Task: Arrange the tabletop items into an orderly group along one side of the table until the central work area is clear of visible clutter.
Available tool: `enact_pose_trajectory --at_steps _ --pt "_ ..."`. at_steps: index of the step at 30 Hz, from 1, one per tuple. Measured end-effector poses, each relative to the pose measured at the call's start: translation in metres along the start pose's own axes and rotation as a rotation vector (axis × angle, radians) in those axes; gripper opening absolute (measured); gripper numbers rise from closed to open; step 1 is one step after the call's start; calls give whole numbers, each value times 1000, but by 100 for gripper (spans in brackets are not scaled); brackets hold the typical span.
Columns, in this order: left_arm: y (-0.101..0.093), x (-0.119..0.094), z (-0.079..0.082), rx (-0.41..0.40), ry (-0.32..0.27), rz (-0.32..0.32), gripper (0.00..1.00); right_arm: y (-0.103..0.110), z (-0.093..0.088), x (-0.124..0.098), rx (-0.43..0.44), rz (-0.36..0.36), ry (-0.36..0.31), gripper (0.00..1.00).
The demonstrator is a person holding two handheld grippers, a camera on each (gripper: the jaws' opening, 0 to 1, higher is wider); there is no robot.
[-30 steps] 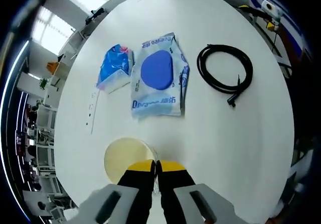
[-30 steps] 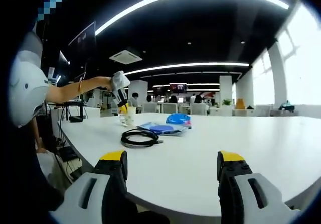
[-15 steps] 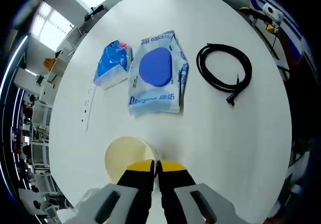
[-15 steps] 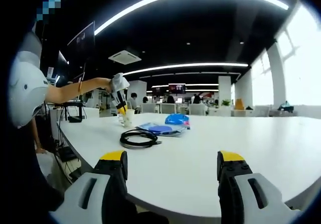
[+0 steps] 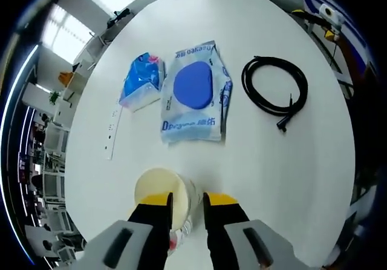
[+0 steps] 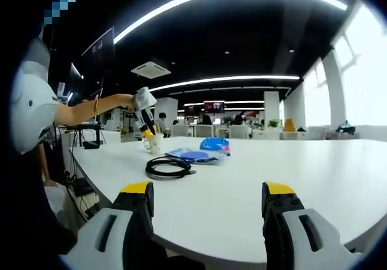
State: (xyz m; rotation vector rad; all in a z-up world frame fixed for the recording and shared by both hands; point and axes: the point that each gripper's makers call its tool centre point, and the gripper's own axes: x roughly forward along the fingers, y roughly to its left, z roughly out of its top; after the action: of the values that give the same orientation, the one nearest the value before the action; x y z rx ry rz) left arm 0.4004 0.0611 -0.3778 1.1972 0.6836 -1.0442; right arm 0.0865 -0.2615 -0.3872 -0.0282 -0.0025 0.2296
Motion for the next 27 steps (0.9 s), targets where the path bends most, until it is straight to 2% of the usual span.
enact_pose_trajectory --at_steps 10,27 --pt "-3 3 3 20 12 8 20 -2 1 -6 1 -12 -10 70" --pt "8 10 4 39 10 48 15 -14 0 -14 19 -59 -17 69"
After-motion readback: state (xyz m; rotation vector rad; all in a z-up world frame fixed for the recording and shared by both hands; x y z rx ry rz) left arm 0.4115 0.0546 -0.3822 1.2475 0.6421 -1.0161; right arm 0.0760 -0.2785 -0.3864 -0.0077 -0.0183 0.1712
